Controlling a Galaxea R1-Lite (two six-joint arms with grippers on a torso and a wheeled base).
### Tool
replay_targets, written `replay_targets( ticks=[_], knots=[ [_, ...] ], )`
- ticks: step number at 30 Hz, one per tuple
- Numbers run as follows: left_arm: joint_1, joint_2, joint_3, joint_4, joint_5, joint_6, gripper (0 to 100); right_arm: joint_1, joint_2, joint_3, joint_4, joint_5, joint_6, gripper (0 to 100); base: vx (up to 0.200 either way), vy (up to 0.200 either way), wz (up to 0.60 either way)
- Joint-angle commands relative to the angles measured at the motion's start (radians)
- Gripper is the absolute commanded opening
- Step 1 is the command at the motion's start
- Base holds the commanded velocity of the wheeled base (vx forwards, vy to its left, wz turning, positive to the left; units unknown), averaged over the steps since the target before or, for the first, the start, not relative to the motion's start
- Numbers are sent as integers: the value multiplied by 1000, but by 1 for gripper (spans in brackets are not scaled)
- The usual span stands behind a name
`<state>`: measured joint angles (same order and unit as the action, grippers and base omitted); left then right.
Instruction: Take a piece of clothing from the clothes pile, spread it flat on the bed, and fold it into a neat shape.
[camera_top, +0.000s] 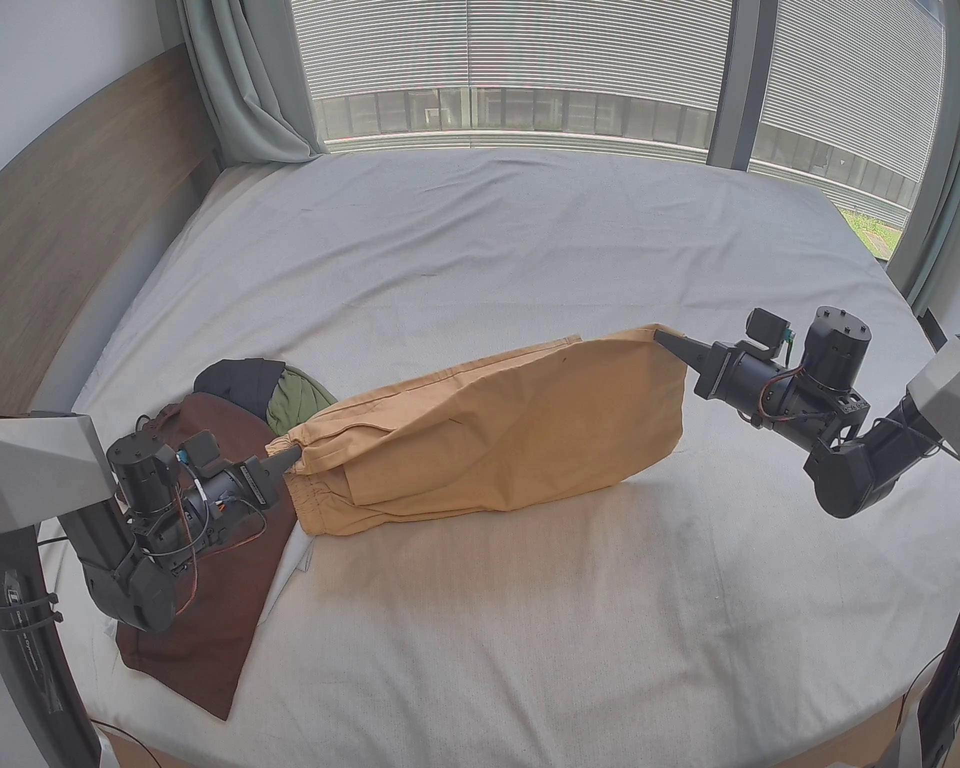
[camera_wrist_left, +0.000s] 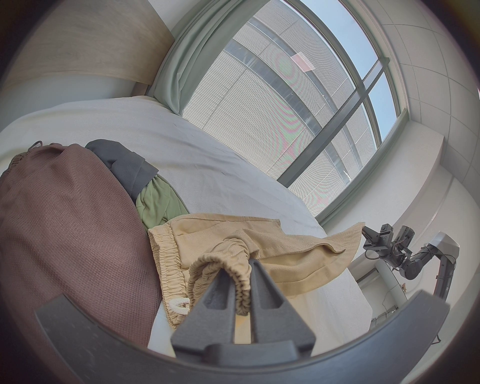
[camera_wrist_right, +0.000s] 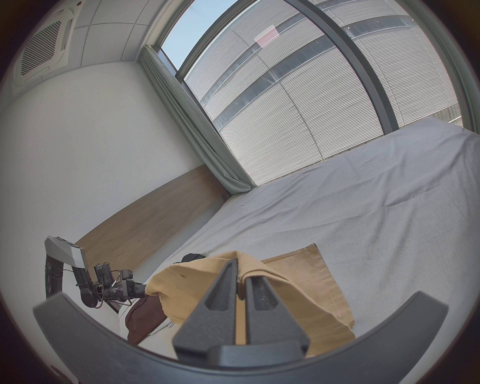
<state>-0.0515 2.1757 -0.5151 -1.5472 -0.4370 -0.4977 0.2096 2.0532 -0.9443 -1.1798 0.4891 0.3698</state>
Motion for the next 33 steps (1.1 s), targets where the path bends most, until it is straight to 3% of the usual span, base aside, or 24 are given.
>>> replay_targets(
  ticks=[1, 18, 33],
  knots=[
    [-7, 19, -16, -1, 17, -1, 0, -1, 41, -64, 28, 0, 0, 0, 0, 0, 0],
    [-7, 52, -39, -1, 52, -27, 0, -2, 159, -307, 172, -1, 0, 0, 0, 0, 0],
    [-7, 137, -115, -1, 115, -38, 0, -2, 298, -464, 186, -1, 0, 0, 0, 0, 0]
  ],
)
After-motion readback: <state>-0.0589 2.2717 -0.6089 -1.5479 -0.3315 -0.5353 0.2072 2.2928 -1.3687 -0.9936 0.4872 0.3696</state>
